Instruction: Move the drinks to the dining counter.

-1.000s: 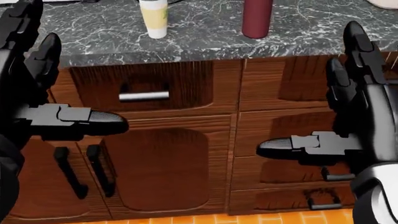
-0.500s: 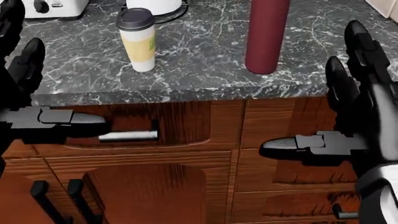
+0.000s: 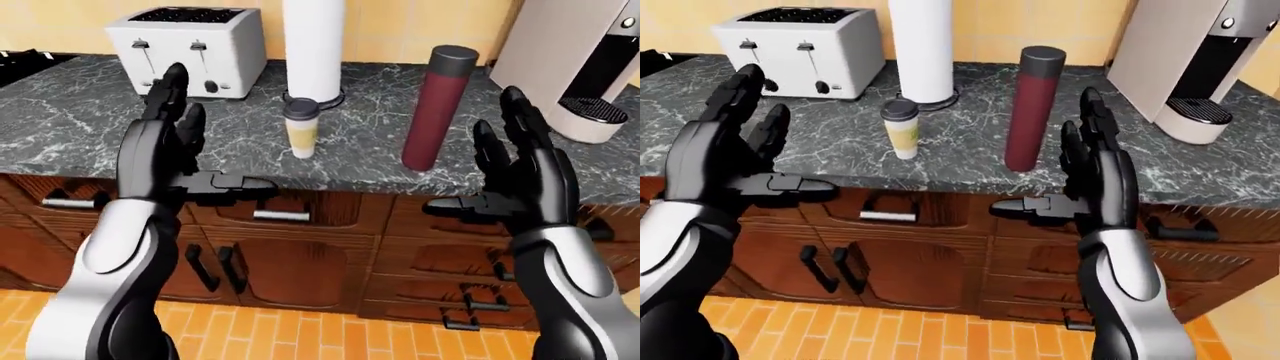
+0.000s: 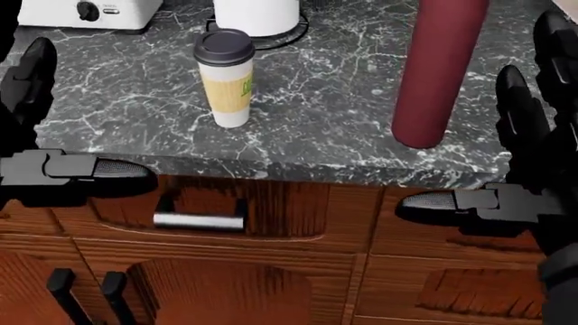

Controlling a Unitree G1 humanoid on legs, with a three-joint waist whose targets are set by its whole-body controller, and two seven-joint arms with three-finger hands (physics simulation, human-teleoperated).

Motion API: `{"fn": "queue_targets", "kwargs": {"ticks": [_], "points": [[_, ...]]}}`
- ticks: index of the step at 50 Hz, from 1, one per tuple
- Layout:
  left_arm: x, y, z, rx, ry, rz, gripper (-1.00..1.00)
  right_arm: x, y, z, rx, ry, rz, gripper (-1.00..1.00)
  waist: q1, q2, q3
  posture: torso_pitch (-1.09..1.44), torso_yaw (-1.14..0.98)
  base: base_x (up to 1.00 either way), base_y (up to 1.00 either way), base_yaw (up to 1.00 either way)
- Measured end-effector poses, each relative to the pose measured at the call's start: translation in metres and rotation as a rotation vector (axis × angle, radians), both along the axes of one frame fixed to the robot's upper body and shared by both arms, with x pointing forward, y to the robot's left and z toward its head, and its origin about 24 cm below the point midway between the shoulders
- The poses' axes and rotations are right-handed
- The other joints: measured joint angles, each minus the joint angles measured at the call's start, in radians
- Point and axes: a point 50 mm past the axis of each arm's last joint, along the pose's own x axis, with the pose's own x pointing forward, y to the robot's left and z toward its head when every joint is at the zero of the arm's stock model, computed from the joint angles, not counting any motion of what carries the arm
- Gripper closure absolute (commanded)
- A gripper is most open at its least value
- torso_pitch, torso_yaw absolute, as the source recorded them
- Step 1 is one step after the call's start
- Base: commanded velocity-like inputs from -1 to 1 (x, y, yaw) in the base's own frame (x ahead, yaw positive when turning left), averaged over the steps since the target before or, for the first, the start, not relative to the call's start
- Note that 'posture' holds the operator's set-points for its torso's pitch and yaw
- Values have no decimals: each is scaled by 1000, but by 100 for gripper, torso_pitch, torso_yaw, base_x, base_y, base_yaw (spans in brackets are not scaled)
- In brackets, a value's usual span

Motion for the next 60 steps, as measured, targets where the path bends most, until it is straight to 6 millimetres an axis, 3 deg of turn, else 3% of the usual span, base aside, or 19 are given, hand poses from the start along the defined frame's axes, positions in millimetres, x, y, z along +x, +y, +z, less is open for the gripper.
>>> {"fn": "queue_targets", "kwargs": {"ticks": [6, 19, 39, 50, 60], "points": [[5, 0, -6, -2, 27, 5, -100, -5, -7, 4, -1, -20, -31, -100, -24, -17, 9, 0, 0, 0, 0, 0], [5, -5, -3, 2, 17, -23, -100, 2, -13, 6, -13, -8, -75, -100, -39, 5, 6, 0, 0, 0, 0, 0], [9, -7, -8, 2, 30, -26, -100, 82, 3, 35, -104, 92, -130, -100, -20, -7, 14, 0, 0, 0, 0, 0], [10, -6, -10, -3, 35, -27, -100, 120, 27, 38, -130, 131, -115, -100, -17, -2, 14, 0, 0, 0, 0, 0], [22, -3, -10, 2, 42, -20, -100, 164, 32, 34, -138, 196, -135, -100, -20, 1, 8, 0, 0, 0, 0, 0]]}}
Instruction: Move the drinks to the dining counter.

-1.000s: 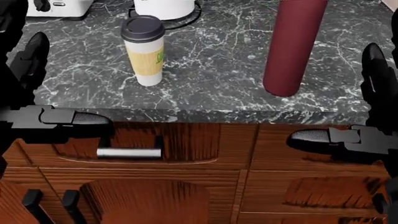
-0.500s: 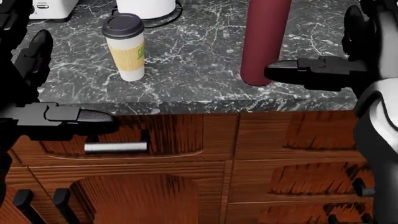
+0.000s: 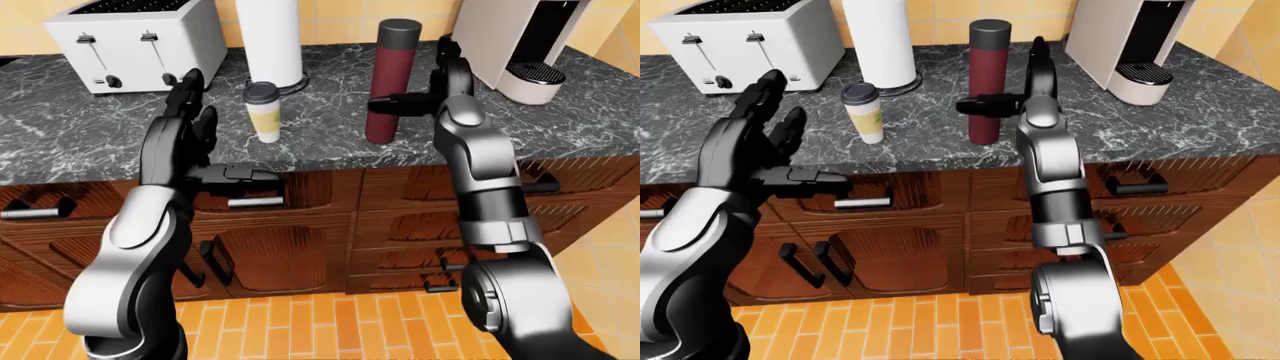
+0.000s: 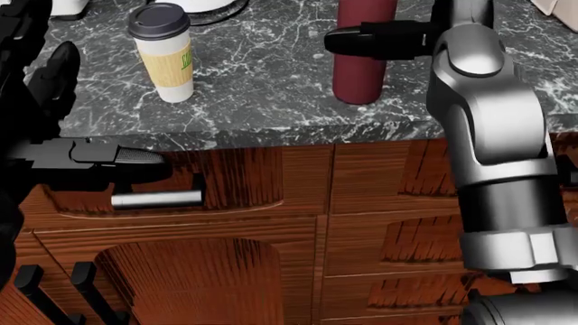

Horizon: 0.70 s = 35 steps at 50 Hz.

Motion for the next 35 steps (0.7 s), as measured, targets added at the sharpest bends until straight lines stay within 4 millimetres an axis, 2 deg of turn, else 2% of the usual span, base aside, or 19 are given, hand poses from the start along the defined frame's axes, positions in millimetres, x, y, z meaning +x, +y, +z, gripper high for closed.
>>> {"fn": "queue_targets", "kwargs": {"ticks": [11, 19, 20, 23, 25, 27, 30, 31, 32, 33, 34, 35], "points": [[8, 4, -9, -7, 22, 4, -100, 19, 15, -7, -24, 24, 18, -100, -1, 3, -2, 0, 0, 0, 0, 0], [7, 7, -6, -7, 5, 9, -100, 24, 21, -9, -31, 37, 36, -100, 0, 4, -2, 0, 0, 0, 0, 0], [7, 6, -5, -5, 4, 8, -100, 25, 22, -9, -31, 37, 38, -88, 0, 4, -2, 0, 0, 0, 0, 0], [6, 5, -2, -2, -1, 6, -100, 26, 21, -7, -30, 33, 42, -34, -1, 3, -2, 0, 0, 0, 0, 0], [5, 5, 0, 0, -6, 5, -100, 26, 21, -8, -30, 31, 42, -17, -2, 3, -3, 0, 0, 0, 0, 0], [5, 5, 0, -1, -7, 5, -100, 25, 21, -8, -33, 27, 43, 18, -2, 3, -2, 0, 0, 0, 0, 0], [6, 4, 0, 0, -3, 3, -100, 25, 19, -8, -36, 24, 43, 40, -1, 3, -1, 0, 0, 0, 0, 0], [7, 3, 0, 0, -1, 2, -100, 25, 19, -8, -36, 22, 44, 40, -1, 3, 0, 0, 0, 0, 0, 0], [7, 3, 0, 1, 0, 1, -100, 25, 19, -8, -41, 19, 42, 51, -1, 2, 0, 0, 0, 0, 0, 0], [7, 3, 0, 1, 0, 0, -100, 25, 19, -8, -43, 17, 43, 52, -1, 2, 0, 0, 0, 0, 0, 0], [6, 2, 0, 1, 0, -1, -100, 24, 19, -9, -43, 13, 43, 63, -1, 1, 0, 0, 0, 0, 0, 0], [6, 2, 0, 1, 0, -1, -100, 24, 18, -9, -42, 9, 43, 100, 0, 1, 0, 0, 0, 0, 0, 0]]}}
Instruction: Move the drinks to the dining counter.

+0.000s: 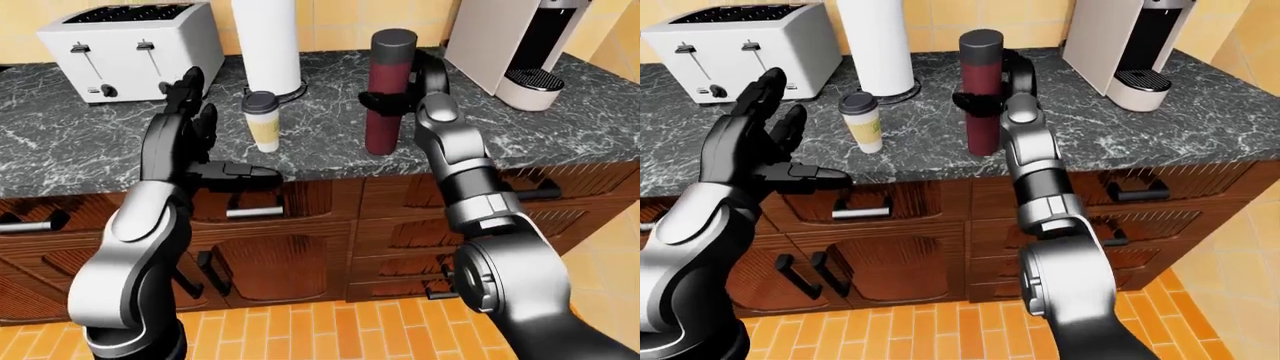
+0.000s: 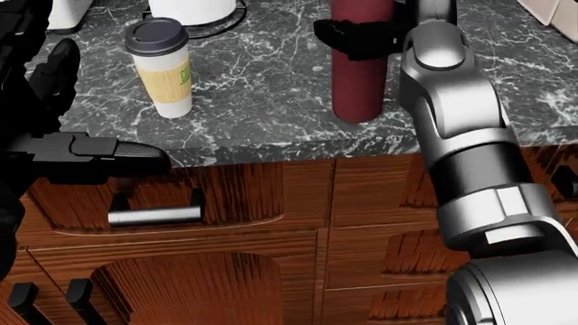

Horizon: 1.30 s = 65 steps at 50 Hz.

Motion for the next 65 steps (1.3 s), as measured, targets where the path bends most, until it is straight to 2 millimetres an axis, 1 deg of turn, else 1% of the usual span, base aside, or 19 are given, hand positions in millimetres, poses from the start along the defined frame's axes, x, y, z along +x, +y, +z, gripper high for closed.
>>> {"fn": "queue_targets", "kwargs": {"ticks": [6, 11, 15, 18, 22, 24, 28, 32, 38, 42, 46, 51, 58, 65], "points": [[2, -2, -2, 1, 4, 1, -100, -6, -6, 2, 1, -13, 4, 100, 5, -3, 6, 0, 0, 0, 0, 0], [6, -2, 1, 3, 7, 9, -100, -21, -11, 12, -16, -39, 25, 100, 9, -9, 13, 0, 0, 0, 0, 0], [11, 0, 11, 10, -4, 36, -100, -38, -16, 27, -10, -68, 40, 100, 12, -12, 20, 0, 0, 0, 0, 0], [14, 0, 20, 18, -24, 52, -100, -59, -18, 43, -5, -128, 42, 100, 15, -13, 21, 0, 0, 0, 0, 0], [24, 0, 20, 25, -13, 67, -100, -85, -21, 65, -2, -216, 47, 100, 16, -14, 16, 0, 0, 0, 0, 0], [27, 0, 18, 27, -1, 76, -100, -95, -24, 71, 1, -246, 46, 100, 15, -17, 14, 0, 0, 0, 0, 0], [31, -1, 21, 35, 0, 87, -100, -105, -31, 71, 7, -241, 41, 100, 12, -22, 13, 0, 0, 0, 0, 0], [37, -3, 19, 48, 6, 92, -100, -113, -36, 69, 16, -210, 36, 100, 13, -19, 18, 0, 0, 0, 0, 0], [48, -5, 13, 85, 37, 128, -100, -125, -40, 78, 24, -234, 42, 100, 13, -19, 22, 0, 0, 0, 0, 0], [56, -12, 13, 108, 28, 138, -100, -129, -41, 80, 25, -247, 46, 100, 12, -22, 18, 0, 0, 0, 0, 0], [68, -18, 9, 136, 30, 148, -100, -128, -40, 78, 27, -237, 57, 100, 10, -24, 16, 0, 0, 0, 0, 0], [76, -23, 8, 153, 29, 156, -100, -126, -37, 75, 31, -221, 62, 100, 8, -24, 17, 0, 0, 0, 0, 0], [86, -24, 1, 170, 47, 164, -100, -125, -30, 77, 32, -225, 79, 100, 8, -23, 15, 0, 0, 0, 0, 0], [102, -26, -9, 191, 87, 175, -100, -126, -30, 77, 34, -234, 78, 100, 9, -27, 11, 0, 0, 0, 0, 0]]}}
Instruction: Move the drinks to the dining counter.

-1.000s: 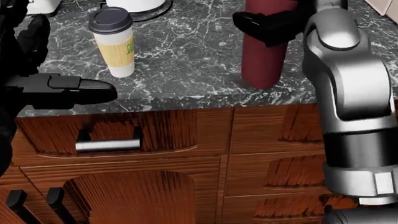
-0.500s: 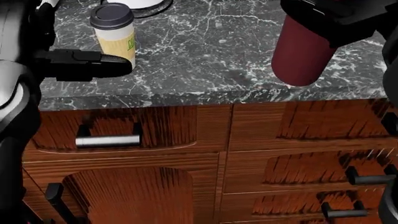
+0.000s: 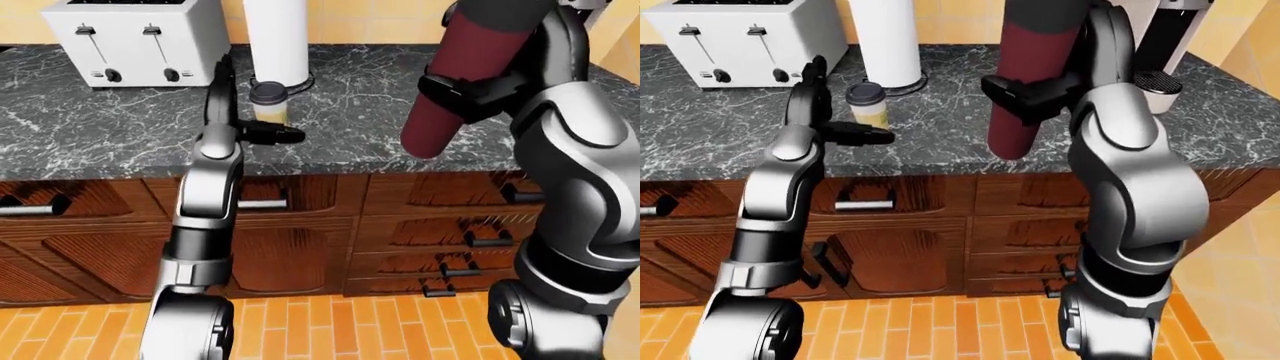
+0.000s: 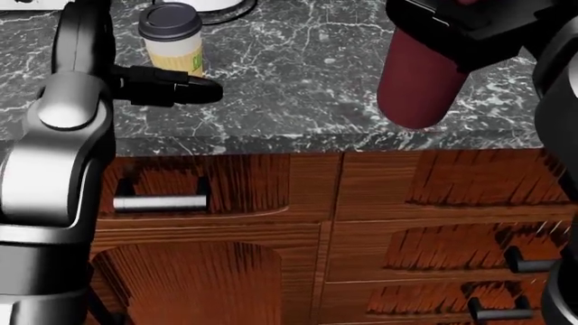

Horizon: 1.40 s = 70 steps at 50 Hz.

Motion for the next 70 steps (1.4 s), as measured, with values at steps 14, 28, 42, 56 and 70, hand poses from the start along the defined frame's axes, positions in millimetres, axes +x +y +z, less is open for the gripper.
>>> {"fn": "queue_targets", "kwargs": {"ticks": [14, 28, 42, 56, 70], "points": [[23, -1, -10, -40, 43, 13, -100, 2, 2, -3, -4, 11, 0, 100, -1, 1, -2, 0, 0, 0, 0, 0], [31, -6, -8, -47, 40, 10, -100, 1, 0, -4, 0, 10, -6, 100, -2, 1, -3, 0, 0, 0, 0, 0], [34, -5, -18, -50, 58, 15, -10, 2, 1, -6, 2, 15, -2, 100, -2, 0, -3, 0, 0, 0, 0, 0], [30, -1, -15, -53, 30, 15, 79, 0, 0, -8, 1, 13, -2, 100, -3, 2, -5, 0, 0, 0, 0, 0], [8, 7, 17, -66, -39, 8, 100, -5, 1, -3, -7, 7, 2, 100, -5, 8, 1, 0, 0, 0, 0, 0]]}}
